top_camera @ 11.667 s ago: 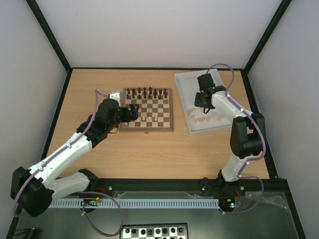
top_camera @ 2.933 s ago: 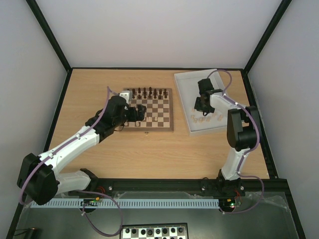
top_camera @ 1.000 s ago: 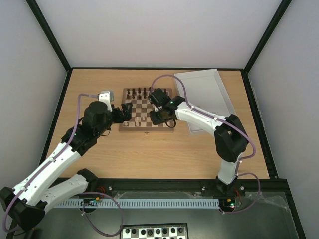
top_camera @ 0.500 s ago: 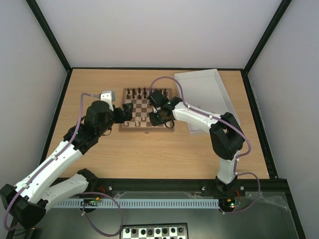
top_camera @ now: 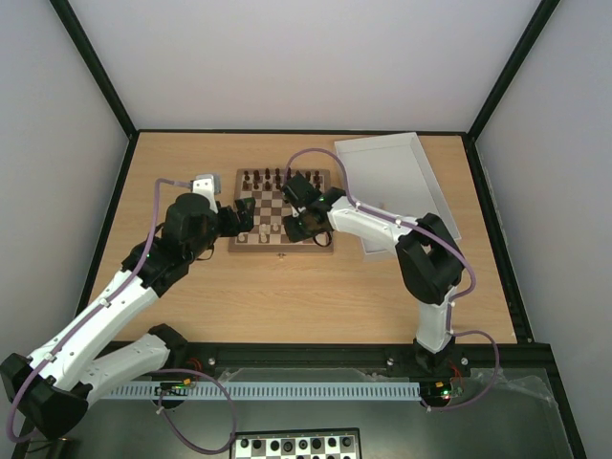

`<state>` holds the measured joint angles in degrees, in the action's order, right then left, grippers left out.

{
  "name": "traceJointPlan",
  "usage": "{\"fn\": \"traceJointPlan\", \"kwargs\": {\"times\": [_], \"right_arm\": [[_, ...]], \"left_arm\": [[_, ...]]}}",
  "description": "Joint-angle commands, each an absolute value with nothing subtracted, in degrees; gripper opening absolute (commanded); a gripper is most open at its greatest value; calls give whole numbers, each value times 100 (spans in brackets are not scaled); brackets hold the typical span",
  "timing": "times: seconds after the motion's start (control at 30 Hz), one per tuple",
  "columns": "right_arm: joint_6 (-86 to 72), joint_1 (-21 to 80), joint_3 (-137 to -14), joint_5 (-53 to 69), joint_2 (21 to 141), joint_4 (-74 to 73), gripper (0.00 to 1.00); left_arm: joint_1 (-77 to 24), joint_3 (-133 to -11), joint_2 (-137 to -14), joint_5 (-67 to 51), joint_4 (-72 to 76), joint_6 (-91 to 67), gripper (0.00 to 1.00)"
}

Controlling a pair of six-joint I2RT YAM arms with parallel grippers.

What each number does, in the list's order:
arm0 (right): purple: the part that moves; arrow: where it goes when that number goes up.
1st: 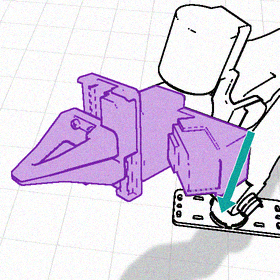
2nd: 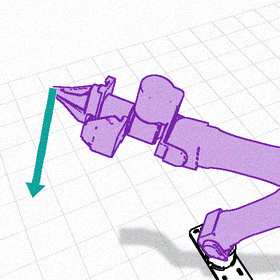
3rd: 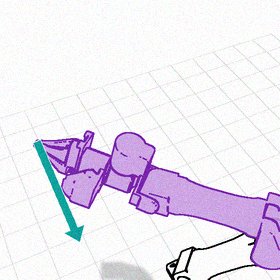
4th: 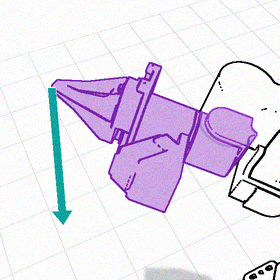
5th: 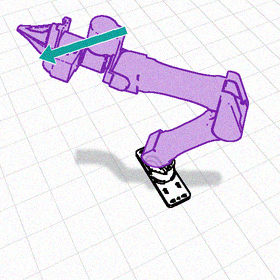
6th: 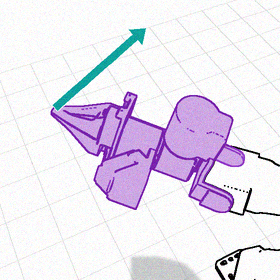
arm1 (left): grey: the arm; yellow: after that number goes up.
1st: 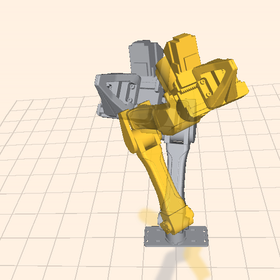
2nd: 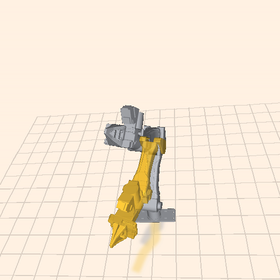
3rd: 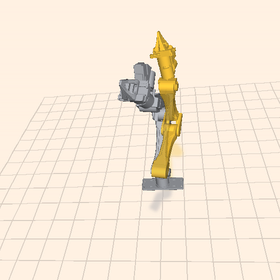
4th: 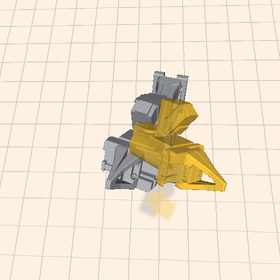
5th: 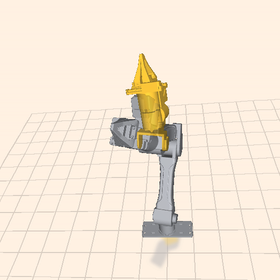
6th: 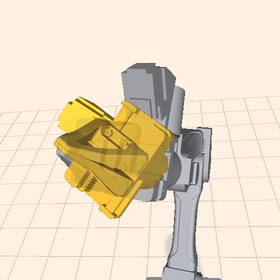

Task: Set up the chess pieces on the board
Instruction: Place the chess piece on the chessboard.

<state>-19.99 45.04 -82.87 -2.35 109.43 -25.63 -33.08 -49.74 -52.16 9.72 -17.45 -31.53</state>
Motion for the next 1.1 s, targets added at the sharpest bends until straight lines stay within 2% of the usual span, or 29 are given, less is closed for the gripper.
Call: {"fn": "traceJointPlan", "kwargs": {"times": [0.0, 0.27, 0.4, 0.53, 0.57, 0.73, 1.07], "right_arm": [[-1960, 4533, -8234, -203, 11108, -2586, 1], [-1967, 4534, -8160, -211, 11096, -2566, 2], [-1977, 4531, -8069, -218, 11028, -2546, 9], [-1978, 4529, -8018, -228, 10982, -2529, 24], [-1978, 4527, -8015, -224, 10971, -2530, 25], [-1969, 4528, -7994, -216, 10791, -2543, 25], [-1978, 4535, -8048, -417, 10329, -2690, 31]], "left_arm": [[-3310, -4913, -5221, 1029, -1687, -3168, 100], [-3314, -4915, -5238, 1024, -1680, -3190, 100], [-3319, -4920, -5254, 994, -1664, -3190, 99], [-3313, -4931, -5271, 977, -1661, -3194, 99], [-3321, -4931, -5273, 968, -1661, -3199, 100], [-3324, -4960, -5280, 951, -1644, -3208, 99], [-3374, -4975, -5321, 966, -1634, -3221, 99]]}}
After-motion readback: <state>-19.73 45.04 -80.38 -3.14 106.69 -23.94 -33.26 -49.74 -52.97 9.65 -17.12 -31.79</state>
